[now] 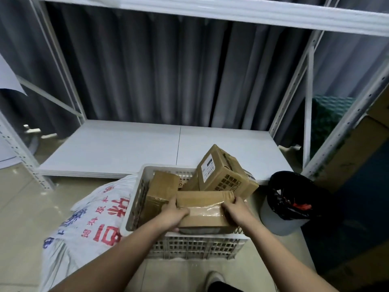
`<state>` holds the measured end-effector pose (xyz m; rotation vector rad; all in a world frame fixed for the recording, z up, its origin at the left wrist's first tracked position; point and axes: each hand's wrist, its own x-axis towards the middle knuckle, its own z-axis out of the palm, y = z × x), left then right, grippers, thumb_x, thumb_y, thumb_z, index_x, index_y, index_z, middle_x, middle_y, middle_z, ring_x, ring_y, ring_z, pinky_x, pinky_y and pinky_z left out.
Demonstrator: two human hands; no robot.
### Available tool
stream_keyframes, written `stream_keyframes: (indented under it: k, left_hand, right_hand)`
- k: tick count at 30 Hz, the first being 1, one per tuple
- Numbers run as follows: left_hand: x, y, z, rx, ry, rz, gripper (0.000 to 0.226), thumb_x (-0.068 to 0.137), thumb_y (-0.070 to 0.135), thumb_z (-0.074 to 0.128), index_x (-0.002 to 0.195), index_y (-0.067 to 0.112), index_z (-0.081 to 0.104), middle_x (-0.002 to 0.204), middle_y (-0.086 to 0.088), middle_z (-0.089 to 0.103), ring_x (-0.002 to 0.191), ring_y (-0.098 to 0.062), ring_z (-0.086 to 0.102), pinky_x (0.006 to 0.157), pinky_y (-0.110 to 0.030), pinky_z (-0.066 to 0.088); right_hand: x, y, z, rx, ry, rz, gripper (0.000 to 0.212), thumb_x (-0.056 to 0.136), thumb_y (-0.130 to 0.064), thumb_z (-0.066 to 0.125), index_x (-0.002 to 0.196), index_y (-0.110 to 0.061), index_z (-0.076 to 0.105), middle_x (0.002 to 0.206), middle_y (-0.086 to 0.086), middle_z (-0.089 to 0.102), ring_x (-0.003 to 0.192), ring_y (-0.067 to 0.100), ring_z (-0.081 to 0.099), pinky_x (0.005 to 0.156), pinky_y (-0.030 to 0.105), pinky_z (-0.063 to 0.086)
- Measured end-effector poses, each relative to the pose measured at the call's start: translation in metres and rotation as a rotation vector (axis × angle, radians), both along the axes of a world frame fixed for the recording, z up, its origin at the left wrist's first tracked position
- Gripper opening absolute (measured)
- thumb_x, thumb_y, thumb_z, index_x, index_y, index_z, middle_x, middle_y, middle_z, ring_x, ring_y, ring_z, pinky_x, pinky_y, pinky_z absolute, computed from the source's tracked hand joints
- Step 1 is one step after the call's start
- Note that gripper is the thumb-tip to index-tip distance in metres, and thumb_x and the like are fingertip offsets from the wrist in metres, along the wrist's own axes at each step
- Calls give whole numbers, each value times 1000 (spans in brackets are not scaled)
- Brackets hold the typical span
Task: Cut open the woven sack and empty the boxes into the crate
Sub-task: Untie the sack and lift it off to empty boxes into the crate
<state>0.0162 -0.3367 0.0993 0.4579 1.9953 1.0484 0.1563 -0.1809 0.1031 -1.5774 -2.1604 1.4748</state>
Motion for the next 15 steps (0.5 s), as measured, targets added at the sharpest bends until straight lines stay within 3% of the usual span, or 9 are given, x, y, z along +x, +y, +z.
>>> stream_keyframes:
  k: [3,6,9,15]
  left_hand:
    - [3,9,-10,74,-120,53,66,90,15,59,147,22,27,136,-9,46,116,-28,54,86,-42,57]
    - [1,7,-15,110,-200,52,77,92,17,58,152,23,10,146,-8,40,123,-26,51,105,-41,43]
    - [-4,2,-18,102,-241,16,79,93,23,57,153,22,5,152,-8,33,129,-25,45,111,-41,36]
    - [-4,-3,-15,149,-247,-7,68,96,17,52,151,22,12,145,-5,39,127,-22,45,110,-36,34]
  right_hand:
    - [-2,0,-14,-47,39,-27,70,72,-37,64,134,-13,43,130,14,49,117,32,52,103,45,43]
    - [-1,-3,-23,-81,131,-23,61,84,-13,62,139,-10,37,134,14,48,122,28,49,108,42,39]
    - [-2,-5,-27,-146,177,-39,61,91,-14,59,144,-10,29,138,13,47,123,28,49,108,40,38]
    - [-3,-5,-21,-184,184,28,67,94,-22,57,149,-21,19,142,10,42,121,28,49,102,45,44]
